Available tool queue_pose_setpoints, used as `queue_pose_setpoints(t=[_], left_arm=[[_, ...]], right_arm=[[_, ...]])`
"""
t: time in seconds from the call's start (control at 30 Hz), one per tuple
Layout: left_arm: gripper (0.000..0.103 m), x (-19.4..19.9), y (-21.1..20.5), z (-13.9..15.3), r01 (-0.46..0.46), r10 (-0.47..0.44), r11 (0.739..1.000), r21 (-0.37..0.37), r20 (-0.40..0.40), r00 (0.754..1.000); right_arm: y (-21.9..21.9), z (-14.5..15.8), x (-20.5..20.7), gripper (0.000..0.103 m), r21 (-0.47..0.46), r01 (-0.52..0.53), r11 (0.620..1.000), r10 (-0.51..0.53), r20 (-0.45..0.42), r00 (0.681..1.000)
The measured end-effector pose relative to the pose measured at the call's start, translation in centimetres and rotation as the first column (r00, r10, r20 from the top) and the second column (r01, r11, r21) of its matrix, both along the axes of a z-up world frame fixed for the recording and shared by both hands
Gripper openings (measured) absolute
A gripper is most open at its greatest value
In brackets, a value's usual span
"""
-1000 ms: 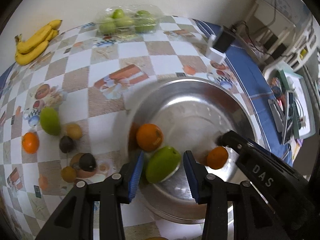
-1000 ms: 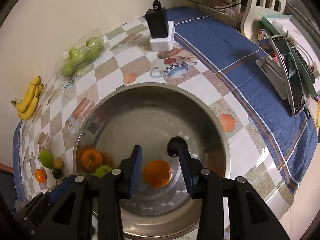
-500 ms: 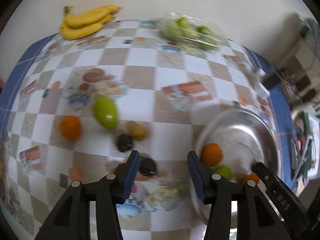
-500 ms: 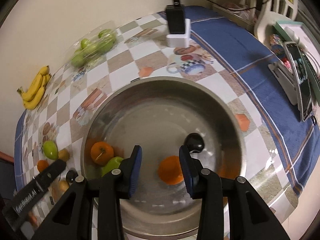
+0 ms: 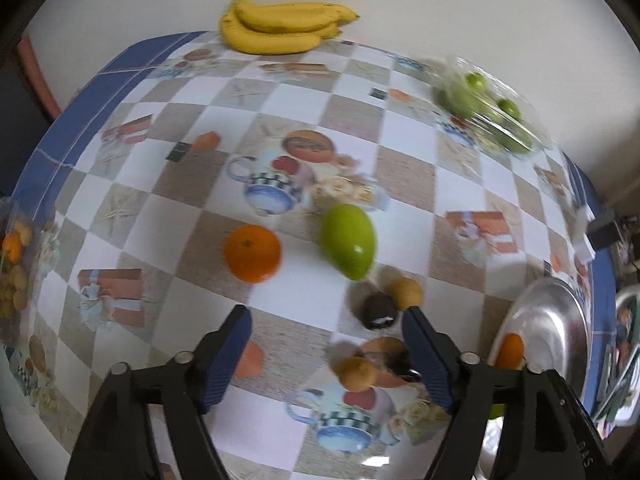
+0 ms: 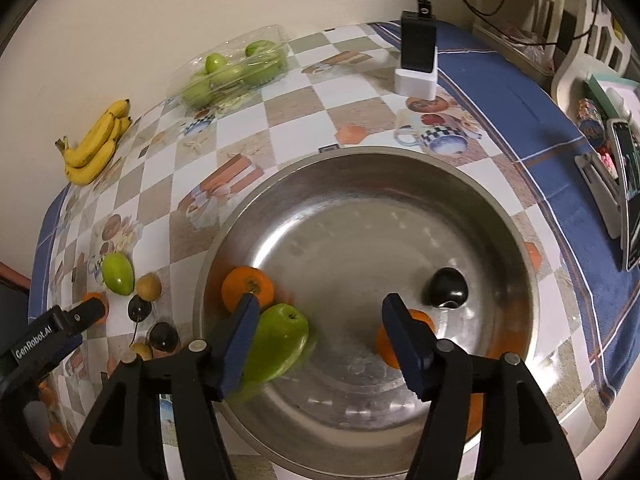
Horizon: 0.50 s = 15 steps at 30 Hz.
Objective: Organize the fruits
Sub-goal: 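Move left gripper to an orange on the table while right gripper reaches a green mango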
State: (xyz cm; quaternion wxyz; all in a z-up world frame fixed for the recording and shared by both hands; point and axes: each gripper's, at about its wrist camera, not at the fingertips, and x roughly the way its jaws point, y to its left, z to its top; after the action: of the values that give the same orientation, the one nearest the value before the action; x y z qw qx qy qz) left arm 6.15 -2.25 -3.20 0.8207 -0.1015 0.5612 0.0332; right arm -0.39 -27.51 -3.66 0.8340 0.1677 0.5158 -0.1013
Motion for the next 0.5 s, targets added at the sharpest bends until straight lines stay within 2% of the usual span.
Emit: queue_pose_setpoints(t=[0.03, 0.07, 0.17, 0.23, 0.37, 0.4, 0.43, 0.5], left_arm=[[0.084, 0.0, 0.5, -0.1, -0.011, 0.011, 1.000, 0.006, 0.001, 1.000], [0.087, 0.1, 0.7, -0.1, -0.018, 0.018, 1.000, 0.012, 0.002, 1.000], [0.099, 0.2, 1.6, -0.2, -0.049, 0.049, 0.998, 0.028, 0.010, 0.999], [0.103, 0.2, 2.3, -0.2, -0.063, 0.062, 0.998, 0.031, 0.016, 0.998], [0.103, 0.3, 3.0, -0.2, -0.076, 0.075, 0.996, 0.041, 0.021, 0.997], [0.103, 0.3, 3.1, -0.2, -0.079, 0.078, 0.996, 0.041, 0.021, 0.997], [0.103, 0.3, 3.3, -0.2, -0.083, 0.082, 0.996, 0.039, 0.021, 0.996], [0.103, 0.3, 3.7, -0.2, -0.089, 0.088, 0.995, 0.038, 0.024, 0.996]], right_arm=[[0.2, 0.0, 0.0, 0.079, -0.001, -0.004, 1.000, 0.004, 0.002, 1.000], [0.4, 0.0, 0.1, 0.082, -0.002, -0.010, 1.000, 0.010, 0.004, 1.000], [0.9, -0.1, 0.3, 0.085, -0.004, -0.027, 1.000, 0.027, 0.004, 1.000], [1.2, -0.2, 0.3, 0.088, -0.008, -0.035, 0.999, 0.035, 0.003, 0.999], [1.6, -0.2, 0.4, 0.089, -0.008, -0.046, 0.999, 0.046, 0.012, 0.999], [1.7, -0.2, 0.4, 0.091, -0.009, -0.047, 0.999, 0.047, 0.015, 0.999], [1.8, -0.2, 0.4, 0.099, -0.010, -0.047, 0.999, 0.047, 0.018, 0.999], [1.9, -0.2, 0.4, 0.103, -0.014, -0.048, 0.999, 0.049, 0.027, 0.998]])
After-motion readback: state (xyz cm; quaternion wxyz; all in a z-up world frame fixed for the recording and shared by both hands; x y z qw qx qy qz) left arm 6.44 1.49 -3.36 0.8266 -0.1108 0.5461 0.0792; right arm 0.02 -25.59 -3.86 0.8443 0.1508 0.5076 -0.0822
